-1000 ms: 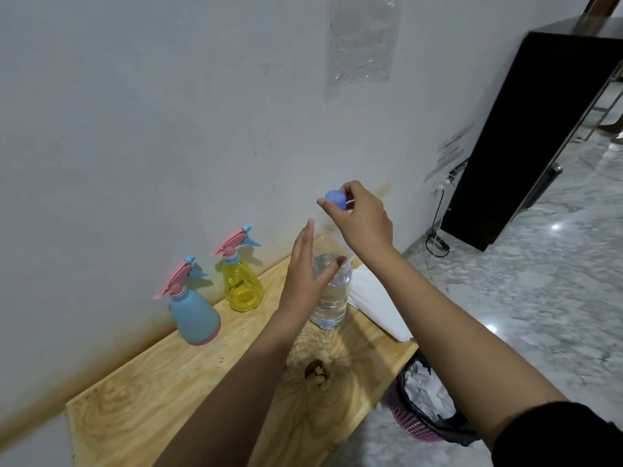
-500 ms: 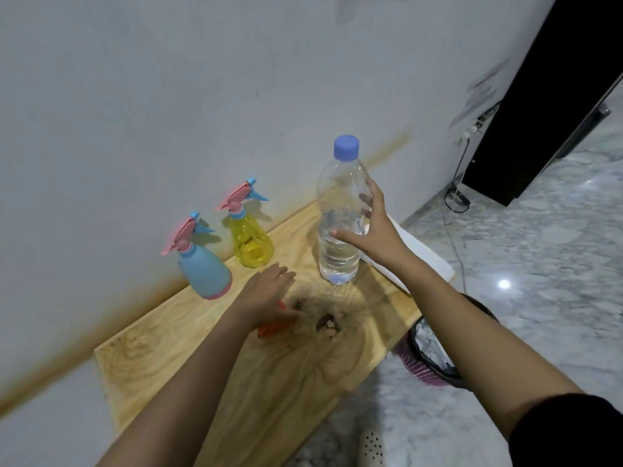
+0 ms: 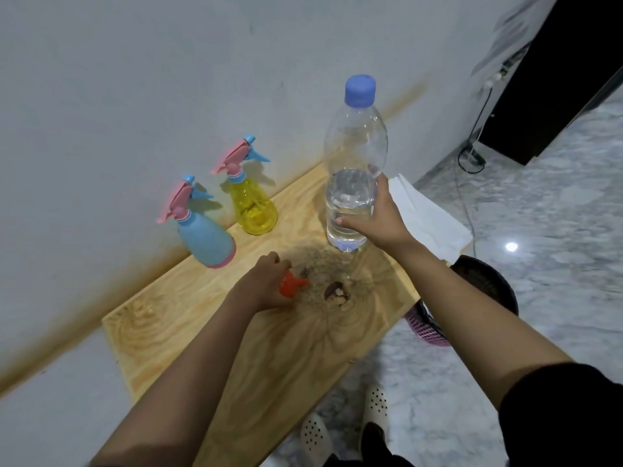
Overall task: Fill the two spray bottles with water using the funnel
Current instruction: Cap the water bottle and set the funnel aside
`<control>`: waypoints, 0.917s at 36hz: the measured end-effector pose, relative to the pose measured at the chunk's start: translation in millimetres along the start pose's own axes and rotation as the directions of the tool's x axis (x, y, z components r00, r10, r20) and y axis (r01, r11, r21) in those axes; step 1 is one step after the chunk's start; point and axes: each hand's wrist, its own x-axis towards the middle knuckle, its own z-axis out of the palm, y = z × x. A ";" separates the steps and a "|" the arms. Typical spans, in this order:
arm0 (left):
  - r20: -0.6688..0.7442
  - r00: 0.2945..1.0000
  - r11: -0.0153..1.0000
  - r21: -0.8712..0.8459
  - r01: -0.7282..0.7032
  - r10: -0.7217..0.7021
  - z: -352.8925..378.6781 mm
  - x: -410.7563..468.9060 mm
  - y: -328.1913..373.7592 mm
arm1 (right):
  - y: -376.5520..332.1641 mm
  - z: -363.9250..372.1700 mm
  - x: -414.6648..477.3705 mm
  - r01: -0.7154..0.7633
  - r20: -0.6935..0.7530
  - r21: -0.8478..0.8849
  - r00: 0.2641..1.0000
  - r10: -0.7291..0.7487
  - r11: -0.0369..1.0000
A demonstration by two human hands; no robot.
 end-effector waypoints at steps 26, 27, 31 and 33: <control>-0.255 0.914 0.747 -0.661 0.073 -0.315 12.0 10.7 29.3 | 3.8 12.8 5.5 0.047 -0.095 -0.112 0.994 -0.058 0.993; -0.267 0.905 0.738 -0.671 0.071 -0.331 12.1 16.0 30.3 | 3.6 11.9 11.0 0.051 -0.083 -0.118 0.995 -0.061 0.992; -0.331 0.869 0.737 -0.674 0.056 -0.368 4.5 42.6 40.7 | 2.4 6.1 36.9 0.078 -0.018 -0.134 0.997 -0.081 0.988; -0.390 0.831 0.744 -0.667 0.042 -0.397 0.0 58.5 44.8 | 2.1 2.2 51.7 0.108 -0.002 -0.136 0.994 -0.109 0.985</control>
